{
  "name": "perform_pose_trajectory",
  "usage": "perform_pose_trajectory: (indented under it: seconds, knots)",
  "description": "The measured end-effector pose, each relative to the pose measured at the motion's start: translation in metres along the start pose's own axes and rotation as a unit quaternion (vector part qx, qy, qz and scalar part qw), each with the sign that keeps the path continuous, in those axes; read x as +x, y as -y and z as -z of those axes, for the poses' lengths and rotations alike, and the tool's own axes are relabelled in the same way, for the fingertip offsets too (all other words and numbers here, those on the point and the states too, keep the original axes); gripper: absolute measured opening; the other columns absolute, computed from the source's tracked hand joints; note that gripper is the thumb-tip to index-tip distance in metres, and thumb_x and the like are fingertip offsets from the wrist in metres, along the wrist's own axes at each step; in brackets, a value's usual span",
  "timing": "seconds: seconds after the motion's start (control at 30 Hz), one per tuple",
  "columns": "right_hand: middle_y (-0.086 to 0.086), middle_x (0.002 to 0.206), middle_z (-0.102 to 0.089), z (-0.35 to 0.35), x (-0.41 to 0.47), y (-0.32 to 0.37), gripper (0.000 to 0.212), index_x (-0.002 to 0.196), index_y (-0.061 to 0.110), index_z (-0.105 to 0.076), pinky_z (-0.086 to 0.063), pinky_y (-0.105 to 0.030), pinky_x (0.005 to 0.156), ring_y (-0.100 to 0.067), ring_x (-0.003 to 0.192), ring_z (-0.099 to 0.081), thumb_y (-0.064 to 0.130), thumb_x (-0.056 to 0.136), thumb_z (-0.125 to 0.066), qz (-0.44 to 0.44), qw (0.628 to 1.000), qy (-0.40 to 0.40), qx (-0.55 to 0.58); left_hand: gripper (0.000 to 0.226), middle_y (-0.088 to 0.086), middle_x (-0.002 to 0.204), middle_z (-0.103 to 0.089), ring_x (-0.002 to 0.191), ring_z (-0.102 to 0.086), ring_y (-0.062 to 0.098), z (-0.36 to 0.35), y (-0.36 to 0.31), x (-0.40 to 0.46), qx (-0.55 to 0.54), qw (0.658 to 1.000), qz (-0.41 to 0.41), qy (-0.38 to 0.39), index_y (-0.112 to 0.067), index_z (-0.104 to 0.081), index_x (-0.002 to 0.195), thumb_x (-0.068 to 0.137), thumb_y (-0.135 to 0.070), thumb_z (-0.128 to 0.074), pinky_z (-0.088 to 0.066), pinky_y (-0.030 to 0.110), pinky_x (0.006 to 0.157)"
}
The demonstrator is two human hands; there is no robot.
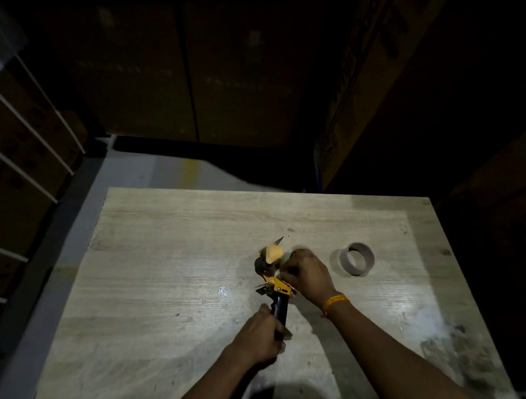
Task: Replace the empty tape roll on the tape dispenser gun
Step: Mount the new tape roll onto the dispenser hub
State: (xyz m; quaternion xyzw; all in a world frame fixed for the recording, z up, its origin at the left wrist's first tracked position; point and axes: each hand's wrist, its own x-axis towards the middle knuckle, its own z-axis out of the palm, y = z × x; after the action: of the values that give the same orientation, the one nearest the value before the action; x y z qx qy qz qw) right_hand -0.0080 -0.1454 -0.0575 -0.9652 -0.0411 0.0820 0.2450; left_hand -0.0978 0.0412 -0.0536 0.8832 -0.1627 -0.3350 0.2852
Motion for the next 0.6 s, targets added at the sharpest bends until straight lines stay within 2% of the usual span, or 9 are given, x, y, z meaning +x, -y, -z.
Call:
perform_pose_trajectory:
  seconds: [0.13,0.23,0.3,0.33,0.4,0.47,0.53,0.6]
  knots:
    - [-0.003,0.085,-0.074,0.003,-0.008,0.008,0.02,0.086,0.017,-0.078,-0.055,-0.04,0.061,-0.02,0.077,-0.066,0.036,0.082,-0.077,-0.01,0.999,-0.015,0.048,0.039,0.012,0.122,-0.05,0.108,-0.063,0.035,0.003,-0.004,-0.001,0.0,1.0,-0.009,0.017,-0.038,-0.072,0.127,0.088,-0.036,-0.067,-0.054,0.035,0.095]
    - [-0.003,0.089,-0.075,0.006,-0.022,0.009,0.016,0.092,0.016,-0.077,-0.058,-0.038,0.066,-0.018,0.079,-0.068,0.03,0.085,-0.08,-0.042,0.991,-0.081,0.103,0.042,0.014,0.129,-0.057,0.112,-0.063,0.033,0.008,-0.002,0.0,0.018,0.998,-0.048,0.022,-0.036,-0.07,0.132,0.091,-0.031,-0.062,-0.053,0.033,0.094]
    - [0.001,0.081,-0.073,0.006,-0.039,0.012,0.018,0.086,0.02,-0.072,-0.057,-0.039,0.064,-0.013,0.074,-0.067,0.036,0.086,-0.08,-0.089,0.98,-0.115,0.139,0.041,0.007,0.121,-0.066,0.103,-0.067,0.026,0.018,0.001,-0.001,0.01,0.998,-0.051,-0.023,-0.038,-0.071,0.129,0.091,-0.029,-0.059,-0.057,0.034,0.089]
    - [0.003,0.076,-0.069,0.004,-0.049,0.013,0.025,0.082,0.023,-0.065,-0.055,-0.038,0.06,-0.011,0.07,-0.066,0.042,0.083,-0.082,-0.124,0.973,-0.118,0.155,0.039,0.001,0.111,-0.073,0.093,-0.07,0.019,0.025,0.002,-0.001,-0.004,0.997,-0.037,-0.072,-0.038,-0.074,0.123,0.088,-0.03,-0.058,-0.06,0.034,0.084]
    - [0.003,0.072,-0.064,-0.001,-0.065,0.017,0.046,0.081,0.023,-0.053,-0.046,-0.029,0.053,-0.014,0.067,-0.063,0.054,0.074,-0.085,-0.195,0.965,-0.09,0.151,0.029,-0.011,0.088,-0.079,0.074,-0.071,0.006,0.039,0.006,0.003,-0.058,0.98,0.021,-0.19,-0.033,-0.081,0.101,0.082,-0.035,-0.059,-0.063,0.033,0.072]
    - [0.0,0.075,-0.063,-0.012,-0.078,0.02,0.061,0.083,0.018,-0.051,-0.035,-0.023,0.049,-0.017,0.067,-0.062,0.065,0.064,-0.085,-0.243,0.962,-0.029,0.124,0.023,-0.01,0.074,-0.077,0.065,-0.07,0.004,0.055,0.004,0.011,-0.115,0.954,0.083,-0.265,-0.029,-0.08,0.087,0.079,-0.043,-0.064,-0.063,0.033,0.064]
    - [0.0,0.075,-0.062,-0.022,-0.086,0.026,0.072,0.086,0.012,-0.052,-0.03,-0.02,0.045,-0.011,0.063,-0.057,0.07,0.058,-0.084,-0.268,0.957,0.037,0.105,0.027,-0.006,0.075,-0.076,0.07,-0.072,0.012,0.067,-0.003,0.026,-0.109,0.948,0.112,-0.277,-0.029,-0.081,0.09,0.079,-0.05,-0.068,-0.061,0.032,0.064]
    - [0.001,0.072,-0.058,-0.035,-0.091,0.028,0.077,0.084,0.012,-0.054,-0.027,-0.022,0.041,-0.006,0.058,-0.051,0.079,0.054,-0.079,-0.281,0.953,0.082,0.083,0.035,-0.004,0.087,-0.079,0.083,-0.074,0.018,0.07,-0.008,0.045,-0.067,0.955,0.119,-0.261,-0.029,-0.082,0.097,0.08,-0.056,-0.069,-0.058,0.029,0.068]
